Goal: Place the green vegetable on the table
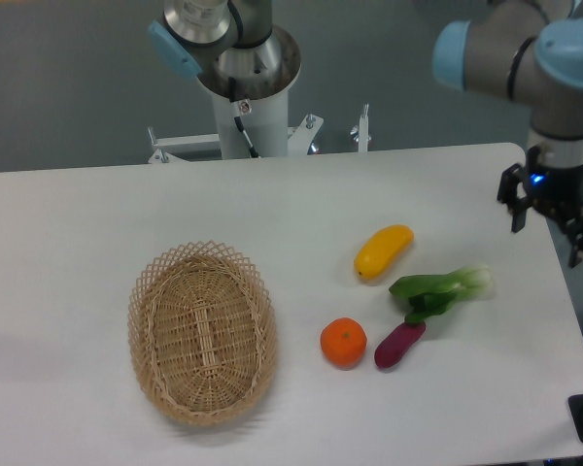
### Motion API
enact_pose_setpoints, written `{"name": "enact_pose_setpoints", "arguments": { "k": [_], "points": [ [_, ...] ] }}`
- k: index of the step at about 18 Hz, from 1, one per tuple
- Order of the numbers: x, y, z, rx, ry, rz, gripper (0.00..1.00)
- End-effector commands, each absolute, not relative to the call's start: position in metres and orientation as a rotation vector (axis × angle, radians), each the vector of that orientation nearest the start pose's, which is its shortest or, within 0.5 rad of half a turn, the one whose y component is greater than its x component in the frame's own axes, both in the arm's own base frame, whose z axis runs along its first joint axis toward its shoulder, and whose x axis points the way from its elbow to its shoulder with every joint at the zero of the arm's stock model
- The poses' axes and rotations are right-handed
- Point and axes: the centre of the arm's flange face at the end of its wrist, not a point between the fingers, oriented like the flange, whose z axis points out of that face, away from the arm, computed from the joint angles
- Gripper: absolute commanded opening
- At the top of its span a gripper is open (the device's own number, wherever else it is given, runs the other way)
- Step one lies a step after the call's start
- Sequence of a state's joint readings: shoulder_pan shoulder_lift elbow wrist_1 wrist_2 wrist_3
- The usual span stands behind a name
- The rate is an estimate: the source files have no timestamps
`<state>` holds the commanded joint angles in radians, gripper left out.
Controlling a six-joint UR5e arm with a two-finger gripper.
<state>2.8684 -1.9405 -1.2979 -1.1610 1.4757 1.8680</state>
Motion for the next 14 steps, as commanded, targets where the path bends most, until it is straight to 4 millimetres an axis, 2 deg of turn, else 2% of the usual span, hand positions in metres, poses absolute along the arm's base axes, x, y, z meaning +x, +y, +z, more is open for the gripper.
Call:
{"name": "enact_pose_setpoints", "arguments": {
  "k": [3, 6, 14],
  "points": [
    [-0.614, 0.278, 0.475, -2.88, 0.968, 0.474, 1.0],
    [-0.622, 0.251, 0.473, -2.877, 0.992, 0.435, 1.0],
    [-0.617, 0.25, 0.473, -2.869, 1.0, 0.436, 1.0]
  ]
}}
